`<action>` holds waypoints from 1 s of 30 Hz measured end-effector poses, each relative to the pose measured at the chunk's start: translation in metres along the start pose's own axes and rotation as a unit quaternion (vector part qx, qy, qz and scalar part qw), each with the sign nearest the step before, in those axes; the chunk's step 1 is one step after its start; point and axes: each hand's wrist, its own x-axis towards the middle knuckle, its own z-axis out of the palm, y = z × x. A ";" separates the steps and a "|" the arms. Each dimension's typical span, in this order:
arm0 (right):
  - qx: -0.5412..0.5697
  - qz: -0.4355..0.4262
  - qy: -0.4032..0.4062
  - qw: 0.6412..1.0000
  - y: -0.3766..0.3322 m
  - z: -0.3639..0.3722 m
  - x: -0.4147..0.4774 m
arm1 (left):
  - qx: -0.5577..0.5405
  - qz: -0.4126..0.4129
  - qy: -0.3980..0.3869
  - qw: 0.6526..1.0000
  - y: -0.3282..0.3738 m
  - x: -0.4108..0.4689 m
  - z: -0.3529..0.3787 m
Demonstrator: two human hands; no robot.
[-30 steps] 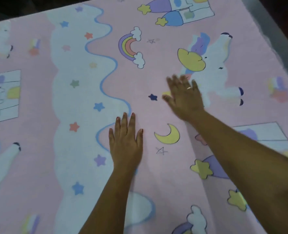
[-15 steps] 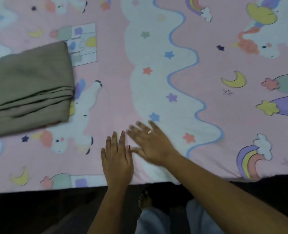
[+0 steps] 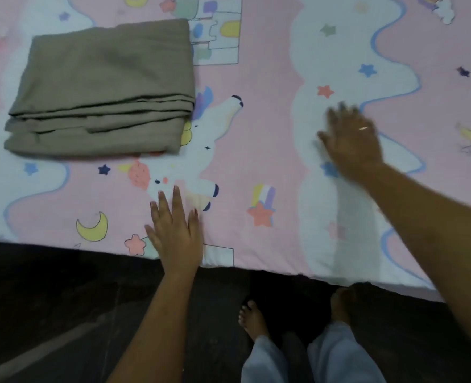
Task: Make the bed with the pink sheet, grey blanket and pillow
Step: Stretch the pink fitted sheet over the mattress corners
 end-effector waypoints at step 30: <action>-0.018 -0.280 -0.062 0.958 -0.275 0.073 -0.022 | -0.345 -0.361 0.197 0.844 -0.106 0.063 -0.031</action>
